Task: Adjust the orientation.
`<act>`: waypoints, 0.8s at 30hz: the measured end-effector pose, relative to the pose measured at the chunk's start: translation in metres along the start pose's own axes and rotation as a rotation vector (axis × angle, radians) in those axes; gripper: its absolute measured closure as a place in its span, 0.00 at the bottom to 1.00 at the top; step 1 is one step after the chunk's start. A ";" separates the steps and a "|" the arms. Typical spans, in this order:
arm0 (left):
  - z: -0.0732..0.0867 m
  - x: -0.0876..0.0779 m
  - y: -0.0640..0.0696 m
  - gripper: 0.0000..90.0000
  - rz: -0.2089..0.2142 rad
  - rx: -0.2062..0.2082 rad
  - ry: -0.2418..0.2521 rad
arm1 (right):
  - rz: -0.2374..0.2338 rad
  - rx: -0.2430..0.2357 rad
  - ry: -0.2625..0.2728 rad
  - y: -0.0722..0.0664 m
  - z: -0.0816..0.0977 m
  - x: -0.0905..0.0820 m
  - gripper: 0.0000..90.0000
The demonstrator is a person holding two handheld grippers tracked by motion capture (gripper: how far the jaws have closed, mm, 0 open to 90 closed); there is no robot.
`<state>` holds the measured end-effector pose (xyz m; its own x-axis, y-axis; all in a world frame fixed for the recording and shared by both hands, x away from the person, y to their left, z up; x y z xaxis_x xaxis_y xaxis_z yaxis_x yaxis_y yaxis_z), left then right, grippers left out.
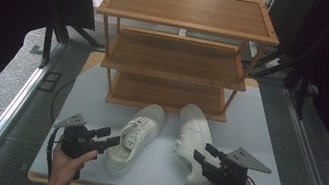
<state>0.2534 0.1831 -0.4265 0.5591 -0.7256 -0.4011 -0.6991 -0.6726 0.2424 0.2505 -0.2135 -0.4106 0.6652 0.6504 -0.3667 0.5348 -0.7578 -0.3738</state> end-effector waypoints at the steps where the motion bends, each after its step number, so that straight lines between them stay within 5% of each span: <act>1: -0.001 0.000 0.000 0.44 -0.002 0.001 0.003 | -0.011 -0.013 -0.015 -0.002 0.001 0.002 0.58; 14: 0.001 -0.004 -0.001 0.43 0.006 -0.017 0.012 | -0.080 -0.128 -0.207 -0.028 0.023 0.033 0.96; 18: -0.001 -0.004 -0.002 0.43 0.005 -0.029 0.015 | -0.044 -0.142 -0.240 -0.025 0.030 0.041 0.99; 22: 0.001 -0.002 -0.001 0.43 0.012 -0.031 0.008 | 0.069 -0.165 -0.283 -0.011 0.038 0.045 1.00; 24: 0.001 -0.002 0.000 0.44 0.014 -0.031 0.005 | 0.041 -0.124 -0.280 -0.006 0.039 0.044 1.00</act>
<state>0.2523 0.1848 -0.4265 0.5515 -0.7360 -0.3926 -0.6929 -0.6662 0.2758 0.2562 -0.1784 -0.4572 0.5275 0.5955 -0.6059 0.5815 -0.7730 -0.2535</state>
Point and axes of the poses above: each handheld gripper's, and its own axes: x roughly forward along the jaws, z roughly out of its underside, y roughly to its right, the point moved 2 cm from there along x, roughly forward along the jaws, and after that the axes turned 14 degrees about x, right-handed, at the moved point
